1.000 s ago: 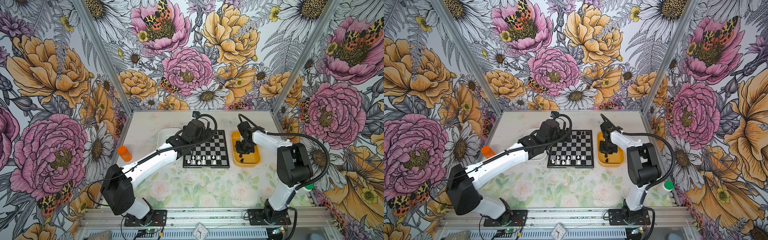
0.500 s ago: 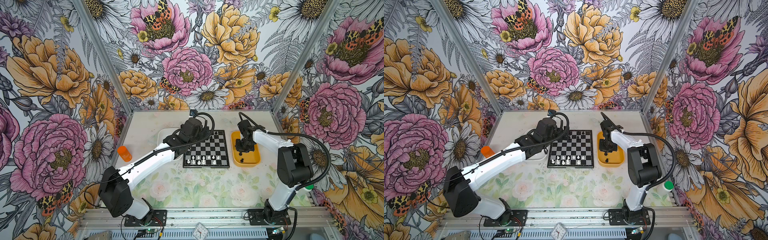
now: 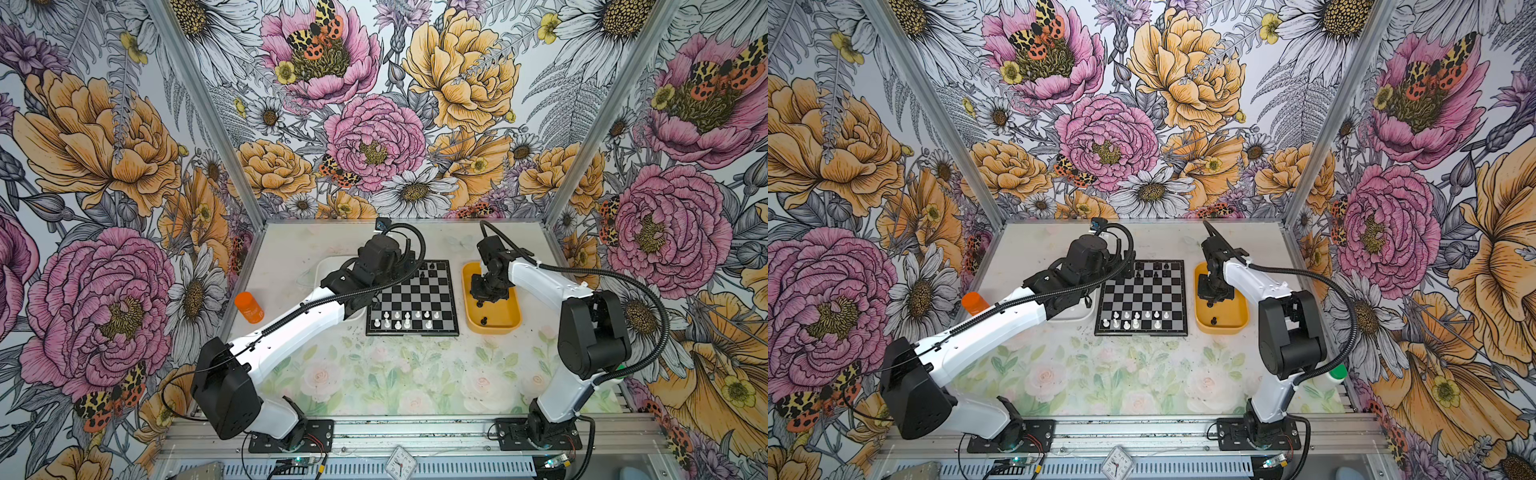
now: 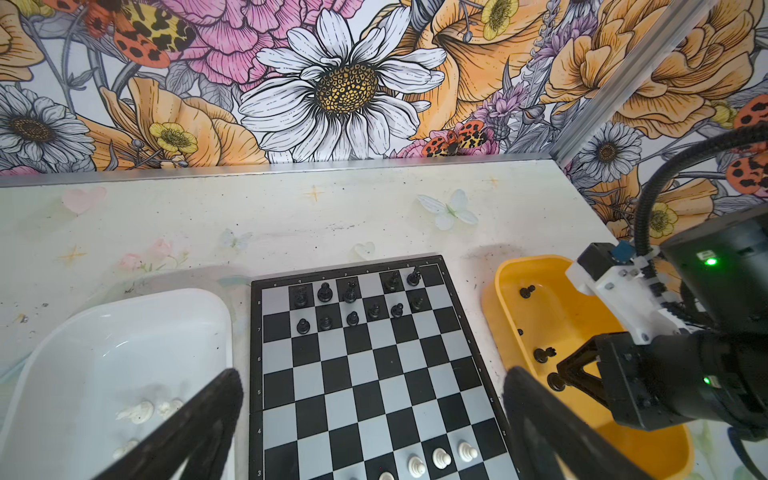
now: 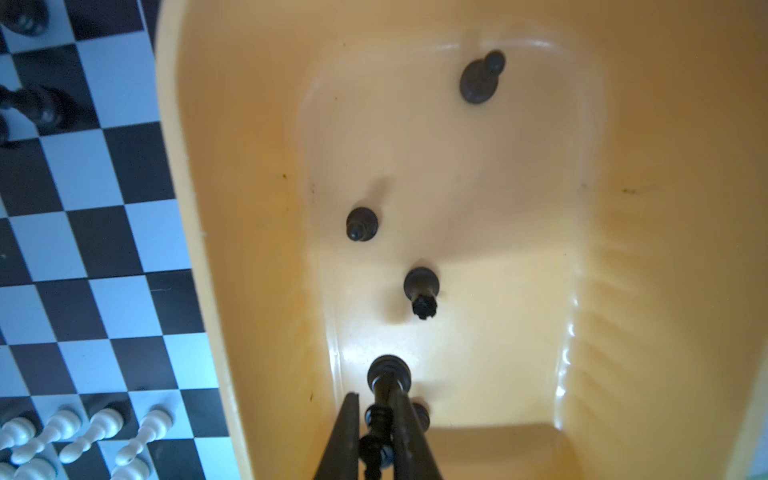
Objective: Set up the chess pieces on the board
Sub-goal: 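Lift the black piece and carry it with the right gripper over the chessboard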
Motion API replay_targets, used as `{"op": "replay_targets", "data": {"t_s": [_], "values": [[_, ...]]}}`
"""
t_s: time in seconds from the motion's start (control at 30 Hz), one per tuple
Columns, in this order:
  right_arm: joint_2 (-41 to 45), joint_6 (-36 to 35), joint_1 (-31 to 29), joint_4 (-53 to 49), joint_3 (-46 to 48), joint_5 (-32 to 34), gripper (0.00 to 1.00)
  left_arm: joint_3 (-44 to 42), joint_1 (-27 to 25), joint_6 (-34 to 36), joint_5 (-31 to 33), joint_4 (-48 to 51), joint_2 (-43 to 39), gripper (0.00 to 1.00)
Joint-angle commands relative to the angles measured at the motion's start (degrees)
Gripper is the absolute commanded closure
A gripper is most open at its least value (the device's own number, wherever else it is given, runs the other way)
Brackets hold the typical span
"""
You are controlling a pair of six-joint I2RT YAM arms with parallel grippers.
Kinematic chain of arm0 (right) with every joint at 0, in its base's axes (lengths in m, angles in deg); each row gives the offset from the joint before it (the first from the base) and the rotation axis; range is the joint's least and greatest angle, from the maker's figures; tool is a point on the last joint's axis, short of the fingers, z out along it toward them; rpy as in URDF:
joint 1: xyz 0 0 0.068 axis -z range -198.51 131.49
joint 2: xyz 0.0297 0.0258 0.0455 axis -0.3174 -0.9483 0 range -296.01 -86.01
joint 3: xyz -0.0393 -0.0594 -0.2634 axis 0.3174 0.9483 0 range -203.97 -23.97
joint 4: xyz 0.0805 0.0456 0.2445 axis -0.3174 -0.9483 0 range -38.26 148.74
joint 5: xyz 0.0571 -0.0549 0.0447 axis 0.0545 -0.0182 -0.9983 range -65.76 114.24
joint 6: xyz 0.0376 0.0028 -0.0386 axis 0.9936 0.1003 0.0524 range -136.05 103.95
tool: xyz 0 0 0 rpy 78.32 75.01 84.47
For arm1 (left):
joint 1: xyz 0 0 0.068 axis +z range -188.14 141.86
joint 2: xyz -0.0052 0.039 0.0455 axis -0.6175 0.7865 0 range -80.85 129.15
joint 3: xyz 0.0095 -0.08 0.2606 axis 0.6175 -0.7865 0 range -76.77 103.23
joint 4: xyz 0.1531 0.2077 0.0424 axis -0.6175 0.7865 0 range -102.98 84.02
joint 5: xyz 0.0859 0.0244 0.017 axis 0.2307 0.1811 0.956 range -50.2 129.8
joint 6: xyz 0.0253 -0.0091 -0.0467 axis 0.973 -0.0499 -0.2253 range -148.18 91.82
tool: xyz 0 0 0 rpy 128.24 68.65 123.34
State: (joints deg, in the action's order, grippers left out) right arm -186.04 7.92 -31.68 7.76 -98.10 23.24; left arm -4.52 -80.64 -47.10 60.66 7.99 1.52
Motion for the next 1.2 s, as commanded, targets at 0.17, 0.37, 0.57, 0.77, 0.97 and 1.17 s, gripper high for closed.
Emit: {"op": "replay_targets", "data": {"t_s": [0.17,0.37,0.57,0.77,0.97,1.17], "values": [[3.8,0.4,-0.2,-2.2,-6.5,-1.9,0.88,-2.2,0.6,0.9,1.4,0.4,-3.2,0.01],[2.7,0.8,-0.4,-2.4,-11.6,-3.8,0.88,-4.1,1.5,0.2,2.3,0.3,-4.6,0.01],[-0.9,1.0,-1.2,-2.3,-18.4,-6.1,0.88,-5.6,3.2,-0.4,1.4,0.2,-6.1,0.01],[-5.7,1.2,-3.4,-2.4,-24.3,-6.6,0.88,-8.1,5.1,-0.9,1.8,0.0,-7.9,0.01],[-10.8,1.8,-5.8,-2.4,-30.4,-6.9,0.88,-10.1,7.6,-1.0,0.6,-0.1,-9.2,0.01],[-15.5,2.1,-8.2,-2.5,-35.5,-7.3,0.88,-10.7,10.0,-0.9,-1.0,-0.1,-9.9,0.01]]}}
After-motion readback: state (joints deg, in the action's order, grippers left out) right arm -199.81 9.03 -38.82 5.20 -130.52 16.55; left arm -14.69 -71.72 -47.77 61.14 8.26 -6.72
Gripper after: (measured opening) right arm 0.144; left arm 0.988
